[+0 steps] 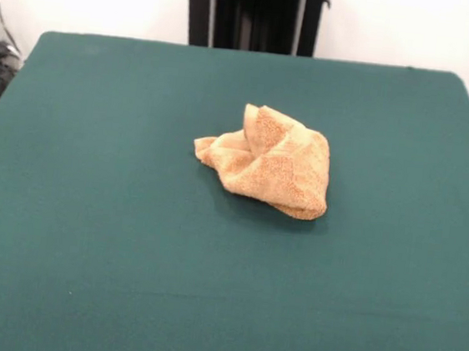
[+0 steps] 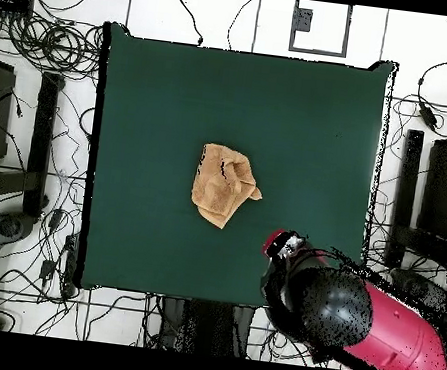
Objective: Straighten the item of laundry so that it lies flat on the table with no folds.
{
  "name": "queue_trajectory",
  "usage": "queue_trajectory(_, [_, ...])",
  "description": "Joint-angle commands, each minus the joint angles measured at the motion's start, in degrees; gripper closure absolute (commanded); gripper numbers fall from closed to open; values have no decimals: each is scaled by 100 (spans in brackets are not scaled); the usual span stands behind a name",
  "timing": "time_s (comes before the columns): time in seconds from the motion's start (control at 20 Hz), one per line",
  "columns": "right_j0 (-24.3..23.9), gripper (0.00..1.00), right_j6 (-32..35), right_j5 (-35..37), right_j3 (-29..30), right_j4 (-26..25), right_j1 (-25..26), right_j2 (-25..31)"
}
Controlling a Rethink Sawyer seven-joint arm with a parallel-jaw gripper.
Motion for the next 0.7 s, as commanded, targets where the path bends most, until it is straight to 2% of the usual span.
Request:
queue_trajectory(0.05, [-455, 0, -1691, -249, 492, -267, 451, 892])
queue_trajectory(0.5, [-1225, 0, -1906, -422, 312, -870, 899, 1477])
queue_trajectory(0.7, [-1498, 0, -1952, -290, 118, -1118, 1120, 1763])
